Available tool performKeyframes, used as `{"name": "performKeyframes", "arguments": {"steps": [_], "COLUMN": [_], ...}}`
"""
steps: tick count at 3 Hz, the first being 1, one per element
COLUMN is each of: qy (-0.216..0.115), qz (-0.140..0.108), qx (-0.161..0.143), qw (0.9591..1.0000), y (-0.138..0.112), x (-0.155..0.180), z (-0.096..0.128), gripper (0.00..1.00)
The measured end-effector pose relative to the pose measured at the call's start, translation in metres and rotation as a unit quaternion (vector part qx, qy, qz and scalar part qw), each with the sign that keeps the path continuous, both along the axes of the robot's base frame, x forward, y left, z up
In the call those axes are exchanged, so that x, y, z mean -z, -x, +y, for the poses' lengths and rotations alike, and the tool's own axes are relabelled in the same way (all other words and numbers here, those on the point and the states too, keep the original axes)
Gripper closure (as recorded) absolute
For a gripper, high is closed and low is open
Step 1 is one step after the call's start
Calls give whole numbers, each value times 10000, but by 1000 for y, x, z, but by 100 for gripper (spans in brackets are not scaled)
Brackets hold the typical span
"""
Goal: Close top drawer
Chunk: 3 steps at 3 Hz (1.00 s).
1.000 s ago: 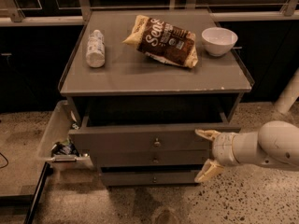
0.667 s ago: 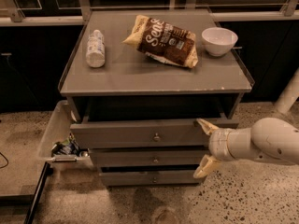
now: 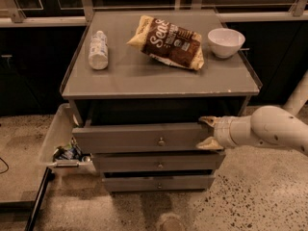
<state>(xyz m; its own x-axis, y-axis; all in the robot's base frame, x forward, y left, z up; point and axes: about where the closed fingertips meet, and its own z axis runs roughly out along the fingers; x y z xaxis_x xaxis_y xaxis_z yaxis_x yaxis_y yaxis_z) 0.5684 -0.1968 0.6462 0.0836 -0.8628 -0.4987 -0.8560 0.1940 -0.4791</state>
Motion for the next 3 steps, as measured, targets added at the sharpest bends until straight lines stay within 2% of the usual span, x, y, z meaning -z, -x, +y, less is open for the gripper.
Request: {"name": "performKeyframes", "arguments": {"steps": [1,2,3], "qy": [5,6,57], "qz": [-8,-9,-102], "qx": [2,1,-72], "qw": [10000,10000,9999], "y": [-1,-1,-10], "x": [-1,-1,-8], "z": [0,0,4], "gripper": [39,15,0]}}
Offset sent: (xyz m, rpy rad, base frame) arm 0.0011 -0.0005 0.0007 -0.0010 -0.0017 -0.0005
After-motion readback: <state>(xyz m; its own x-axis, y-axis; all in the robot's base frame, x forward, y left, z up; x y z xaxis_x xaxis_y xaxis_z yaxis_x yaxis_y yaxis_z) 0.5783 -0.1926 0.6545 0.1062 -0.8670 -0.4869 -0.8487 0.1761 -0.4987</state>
